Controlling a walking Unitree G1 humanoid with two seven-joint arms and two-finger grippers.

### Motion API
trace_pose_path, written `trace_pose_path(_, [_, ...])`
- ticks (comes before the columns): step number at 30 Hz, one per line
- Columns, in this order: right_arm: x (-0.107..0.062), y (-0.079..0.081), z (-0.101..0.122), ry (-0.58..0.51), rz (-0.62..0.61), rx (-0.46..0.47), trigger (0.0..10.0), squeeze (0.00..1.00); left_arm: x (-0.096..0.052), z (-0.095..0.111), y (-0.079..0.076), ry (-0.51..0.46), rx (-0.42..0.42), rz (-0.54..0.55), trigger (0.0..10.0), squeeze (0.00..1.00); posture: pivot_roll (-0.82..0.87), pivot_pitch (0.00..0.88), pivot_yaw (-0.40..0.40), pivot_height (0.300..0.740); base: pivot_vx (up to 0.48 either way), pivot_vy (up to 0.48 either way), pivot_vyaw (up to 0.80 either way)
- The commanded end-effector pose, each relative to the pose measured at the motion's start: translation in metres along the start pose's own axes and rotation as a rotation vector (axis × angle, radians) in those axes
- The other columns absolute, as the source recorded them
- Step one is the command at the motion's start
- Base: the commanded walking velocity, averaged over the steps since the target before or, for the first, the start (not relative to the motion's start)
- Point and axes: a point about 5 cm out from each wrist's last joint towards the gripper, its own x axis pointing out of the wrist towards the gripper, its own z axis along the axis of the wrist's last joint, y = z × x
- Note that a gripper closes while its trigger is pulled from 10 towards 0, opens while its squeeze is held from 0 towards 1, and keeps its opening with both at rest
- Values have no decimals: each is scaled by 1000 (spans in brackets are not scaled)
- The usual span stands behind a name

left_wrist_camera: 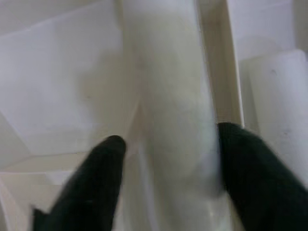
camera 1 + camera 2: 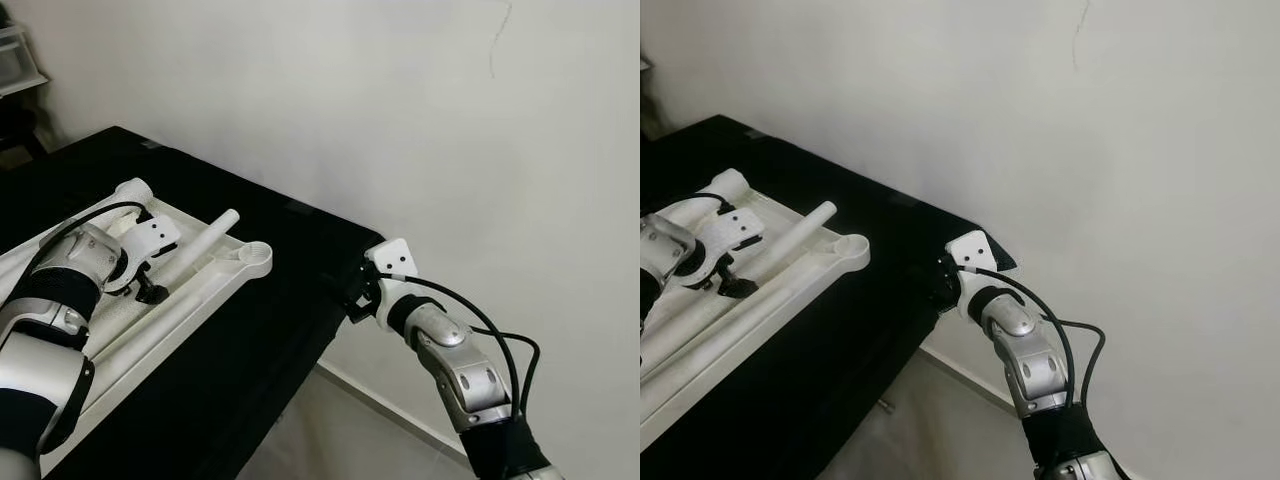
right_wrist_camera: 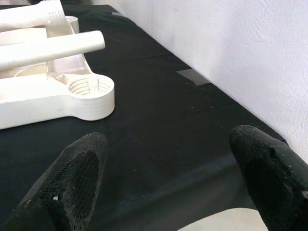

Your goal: Building children table

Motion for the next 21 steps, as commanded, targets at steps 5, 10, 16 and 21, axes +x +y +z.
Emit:
trace_pose_path(5, [1,2,8,-12,6,-16,10000,0,6,-9,-7,38,-23,-46,0,0,-200,60,-38,740,0,0,0])
trace_pose_path(10, [3,0,10,-15,0,-16,10000,0,10,-14,-13,54,-36,-69,0,0,-203,56,-38,740,0,0,0])
trace_pose_path(16, [3,-1,11,-22,-9,-18,10000,0,10,-13,-11,31,-52,-37,0,0,-204,50,-38,740,0,0,0])
trace_pose_path(21, [7,-4,21,-73,-30,14,10000,0,-13,18,14,-212,-112,95,0,0,-194,31,-45,740,0,0,0])
